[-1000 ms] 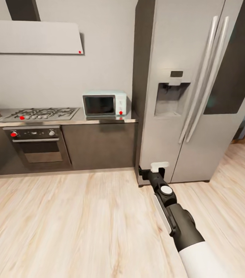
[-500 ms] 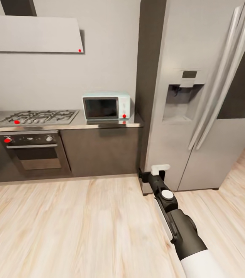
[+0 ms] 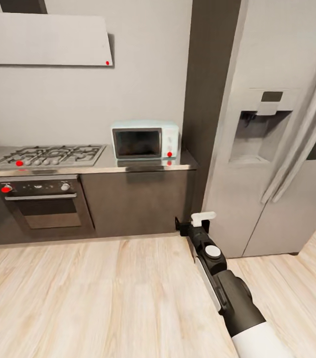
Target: In the kitchen, take the popcorn bag from the countertop, put it into the microwave, and heat it until the popcorn is cooked so the cooked popcorn ends up inside the bag.
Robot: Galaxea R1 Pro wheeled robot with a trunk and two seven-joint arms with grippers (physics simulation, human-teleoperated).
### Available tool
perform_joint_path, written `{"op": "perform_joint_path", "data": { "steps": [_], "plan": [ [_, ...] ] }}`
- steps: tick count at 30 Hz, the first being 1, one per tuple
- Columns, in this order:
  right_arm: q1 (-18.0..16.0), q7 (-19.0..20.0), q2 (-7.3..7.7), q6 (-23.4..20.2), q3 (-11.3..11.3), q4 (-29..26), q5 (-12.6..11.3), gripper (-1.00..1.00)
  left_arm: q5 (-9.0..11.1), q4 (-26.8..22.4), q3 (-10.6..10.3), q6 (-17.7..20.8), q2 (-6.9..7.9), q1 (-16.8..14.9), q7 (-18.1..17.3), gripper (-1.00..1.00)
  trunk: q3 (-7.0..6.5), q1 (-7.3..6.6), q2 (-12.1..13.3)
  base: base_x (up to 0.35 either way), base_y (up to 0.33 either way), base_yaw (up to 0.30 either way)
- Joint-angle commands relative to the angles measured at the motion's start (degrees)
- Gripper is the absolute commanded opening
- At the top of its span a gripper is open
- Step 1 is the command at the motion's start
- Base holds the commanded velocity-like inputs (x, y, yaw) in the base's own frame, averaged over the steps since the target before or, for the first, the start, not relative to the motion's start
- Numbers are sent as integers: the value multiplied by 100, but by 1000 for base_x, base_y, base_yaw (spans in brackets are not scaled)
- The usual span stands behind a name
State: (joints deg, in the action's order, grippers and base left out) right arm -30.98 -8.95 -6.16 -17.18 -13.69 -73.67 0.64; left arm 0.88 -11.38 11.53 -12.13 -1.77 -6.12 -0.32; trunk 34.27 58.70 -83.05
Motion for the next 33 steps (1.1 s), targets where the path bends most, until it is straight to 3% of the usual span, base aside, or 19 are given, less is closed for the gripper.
{"op": "perform_joint_path", "data": {
  "steps": [1,10,17,25,33],
  "plan": [
    [-8,-35,1,-39,7,-18,2,100,9,5,16,-17,-4,-4,-3,100,5,3,-3,294,256,0],
    [-4,-416,8,-25,14,-116,4,100,9,5,16,-17,-5,-4,-3,100,5,3,-3,294,249,0],
    [35,-440,33,-10,6,-379,-2,100,9,5,10,-17,-6,-4,-3,100,5,3,-3,303,216,0],
    [40,-441,104,21,7,-394,-3,100,3,5,1,-17,-7,-2,-3,100,5,3,-3,328,56,0],
    [40,-441,192,22,7,-401,-3,100,-1,5,-11,-26,-7,0,-4,100,5,3,-3,141,1,0]
  ]
}}
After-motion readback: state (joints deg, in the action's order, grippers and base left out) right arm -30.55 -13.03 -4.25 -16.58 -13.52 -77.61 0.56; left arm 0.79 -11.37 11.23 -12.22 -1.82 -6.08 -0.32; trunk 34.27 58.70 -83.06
